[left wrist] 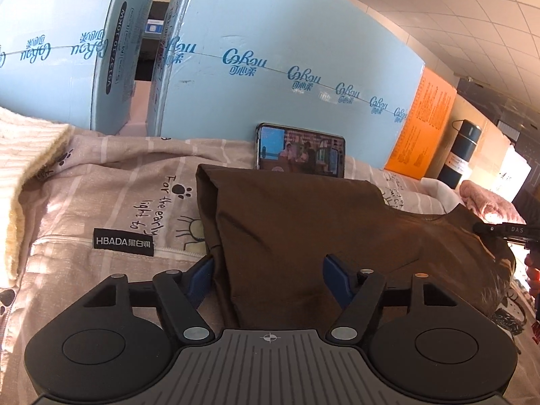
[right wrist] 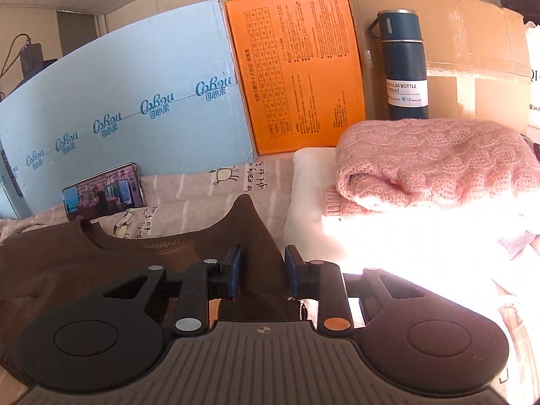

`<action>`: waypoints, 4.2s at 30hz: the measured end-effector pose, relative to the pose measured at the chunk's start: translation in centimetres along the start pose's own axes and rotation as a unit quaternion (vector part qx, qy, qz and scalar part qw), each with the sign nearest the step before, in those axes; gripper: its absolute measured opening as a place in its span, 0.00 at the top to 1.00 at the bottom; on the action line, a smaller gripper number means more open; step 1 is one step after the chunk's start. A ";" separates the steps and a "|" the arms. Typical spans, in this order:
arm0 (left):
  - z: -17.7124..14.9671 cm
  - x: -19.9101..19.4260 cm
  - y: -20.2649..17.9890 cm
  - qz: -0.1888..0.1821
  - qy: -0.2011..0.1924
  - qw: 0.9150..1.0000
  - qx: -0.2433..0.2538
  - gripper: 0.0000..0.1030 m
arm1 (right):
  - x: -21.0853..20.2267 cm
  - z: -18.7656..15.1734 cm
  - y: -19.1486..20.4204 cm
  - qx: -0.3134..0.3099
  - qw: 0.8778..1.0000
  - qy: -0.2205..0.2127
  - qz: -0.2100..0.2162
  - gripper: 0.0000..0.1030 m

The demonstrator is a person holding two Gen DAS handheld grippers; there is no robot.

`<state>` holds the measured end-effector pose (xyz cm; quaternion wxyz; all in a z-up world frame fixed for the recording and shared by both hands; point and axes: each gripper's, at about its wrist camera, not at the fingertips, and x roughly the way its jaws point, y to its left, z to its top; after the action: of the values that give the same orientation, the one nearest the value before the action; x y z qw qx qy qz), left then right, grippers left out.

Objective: Fold clothes

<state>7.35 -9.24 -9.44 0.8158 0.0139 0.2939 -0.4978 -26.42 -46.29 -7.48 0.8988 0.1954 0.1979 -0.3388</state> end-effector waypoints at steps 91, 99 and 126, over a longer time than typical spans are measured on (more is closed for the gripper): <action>-1.7 -0.5 -3.0 -0.064 0.055 0.996 0.029 0.10 | -12.8 -0.9 4.6 0.187 0.970 -0.140 0.068 0.91; -1.9 -0.7 -3.5 -0.058 0.056 0.995 0.052 0.10 | -9.2 0.8 13.3 0.053 0.979 -0.093 0.174 0.91; 1.7 -4.3 -4.1 -0.126 -0.051 0.990 -0.030 0.10 | -12.8 -5.1 18.5 -0.200 0.911 0.026 0.360 0.19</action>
<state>3.40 -8.38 -4.83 0.7607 -0.0730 0.2657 -0.5877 -23.74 -24.14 -1.54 0.9747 0.0786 0.2008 0.0590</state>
